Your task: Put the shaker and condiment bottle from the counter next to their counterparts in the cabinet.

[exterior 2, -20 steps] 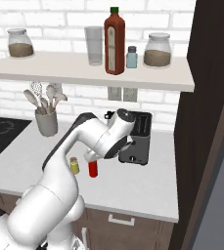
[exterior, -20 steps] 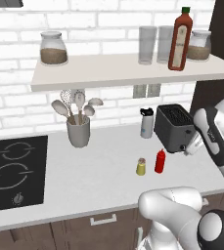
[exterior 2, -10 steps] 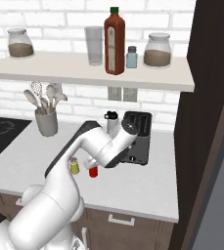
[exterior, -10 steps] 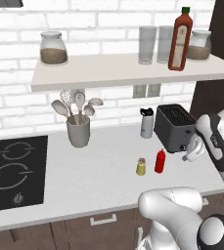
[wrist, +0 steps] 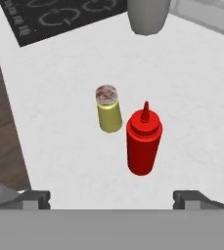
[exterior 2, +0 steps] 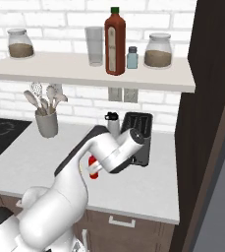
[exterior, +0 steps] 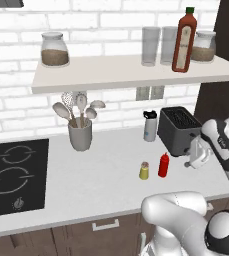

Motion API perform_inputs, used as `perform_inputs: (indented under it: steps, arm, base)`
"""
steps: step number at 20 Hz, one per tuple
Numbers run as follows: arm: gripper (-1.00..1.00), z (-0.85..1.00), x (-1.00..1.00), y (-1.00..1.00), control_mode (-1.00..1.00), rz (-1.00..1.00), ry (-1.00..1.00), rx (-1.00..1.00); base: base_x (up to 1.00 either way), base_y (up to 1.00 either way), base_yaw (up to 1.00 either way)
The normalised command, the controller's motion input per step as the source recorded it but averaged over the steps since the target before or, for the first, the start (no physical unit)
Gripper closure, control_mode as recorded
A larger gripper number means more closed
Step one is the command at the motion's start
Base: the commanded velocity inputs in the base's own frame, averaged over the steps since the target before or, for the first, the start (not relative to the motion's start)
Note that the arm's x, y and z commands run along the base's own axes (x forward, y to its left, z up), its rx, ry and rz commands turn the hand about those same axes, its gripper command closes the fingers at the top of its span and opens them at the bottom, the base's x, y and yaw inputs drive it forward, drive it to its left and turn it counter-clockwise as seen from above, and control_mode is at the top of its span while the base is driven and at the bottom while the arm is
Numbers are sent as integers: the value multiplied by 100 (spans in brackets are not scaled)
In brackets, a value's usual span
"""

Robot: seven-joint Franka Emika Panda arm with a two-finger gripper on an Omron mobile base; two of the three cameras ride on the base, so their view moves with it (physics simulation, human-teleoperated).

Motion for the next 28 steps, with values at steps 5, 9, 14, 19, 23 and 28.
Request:
perform_inputs:
  steps: [5, 9, 14, 19, 23, 28]
  arm:
    - [-100, -23, 22, 0, -100, 17, -17, 9]
    - [-100, -12, 2, 0, -100, 16, -6, 1]
    - [-100, -15, 15, 6, -100, 4, 0, 4]
    - [-100, -13, 9, 7, -100, 0, 0, 7]
    - [-100, -13, 1, 5, -100, 0, 0, 8]
    - [-100, -16, 7, 6, -100, 0, 1, 8]
  base:
    - [0, 0, 0]
    - [0, 0, 0]
    - [0, 0, 0]
    - [0, 0, 0]
    - [0, 0, 0]
    - [0, 0, 0]
